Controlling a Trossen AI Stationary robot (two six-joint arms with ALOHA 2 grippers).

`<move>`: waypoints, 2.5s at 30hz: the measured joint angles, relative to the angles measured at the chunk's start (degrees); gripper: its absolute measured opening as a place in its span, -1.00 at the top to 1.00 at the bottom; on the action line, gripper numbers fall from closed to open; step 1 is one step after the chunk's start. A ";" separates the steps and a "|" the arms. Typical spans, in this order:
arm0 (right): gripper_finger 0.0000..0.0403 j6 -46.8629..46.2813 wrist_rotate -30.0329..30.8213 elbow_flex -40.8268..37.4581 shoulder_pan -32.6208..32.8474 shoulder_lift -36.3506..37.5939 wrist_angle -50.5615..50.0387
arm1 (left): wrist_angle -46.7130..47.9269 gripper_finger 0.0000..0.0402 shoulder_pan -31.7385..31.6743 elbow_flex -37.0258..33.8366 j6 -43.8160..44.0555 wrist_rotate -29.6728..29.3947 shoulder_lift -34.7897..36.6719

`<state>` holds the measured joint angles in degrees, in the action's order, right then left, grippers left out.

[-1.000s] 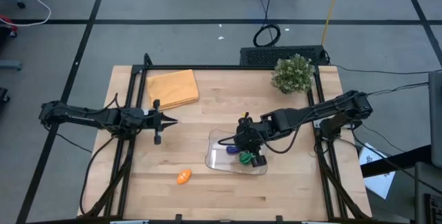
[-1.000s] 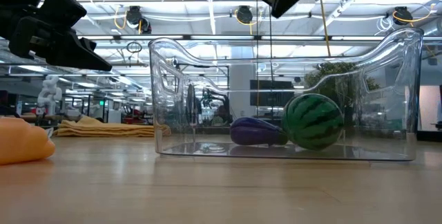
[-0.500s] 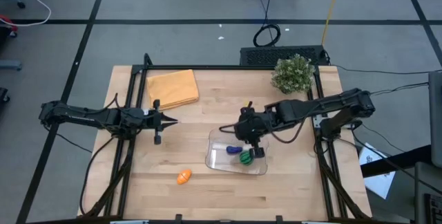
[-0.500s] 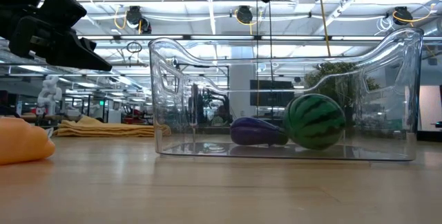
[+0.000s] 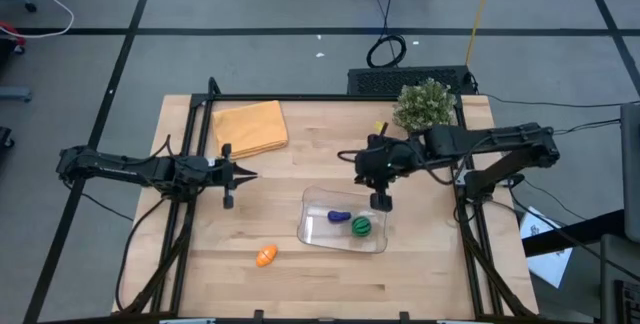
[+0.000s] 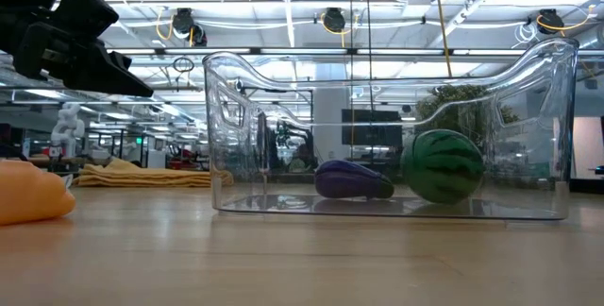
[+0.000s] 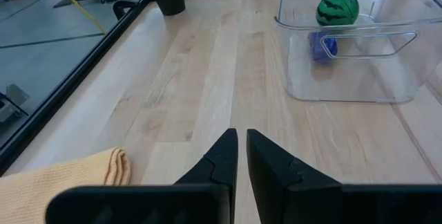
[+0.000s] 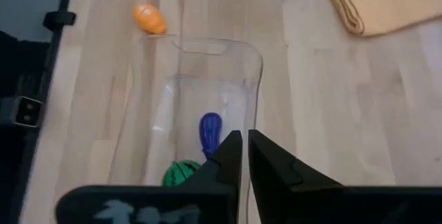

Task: Pick and placing Produce into tupperware
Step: Put the orange croissant into the transparent bin

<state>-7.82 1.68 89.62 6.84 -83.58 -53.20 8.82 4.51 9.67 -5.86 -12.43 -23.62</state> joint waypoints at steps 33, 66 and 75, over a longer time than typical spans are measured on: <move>0.92 0.94 4.71 -20.17 -1.89 25.45 19.13 | -0.11 0.81 0.00 0.00 0.17 -1.14 0.02; 0.92 -2.12 -1.78 -74.47 -9.08 54.32 66.26 | -1.68 0.81 0.01 0.00 0.13 -1.62 0.00; 0.92 -1.35 -1.93 -79.10 -9.04 56.66 69.59 | -3.17 0.81 0.00 0.00 1.63 -2.24 0.00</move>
<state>-9.18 -0.25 10.53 -2.20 -26.92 16.38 5.65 4.51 9.67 -4.23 -14.66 -23.62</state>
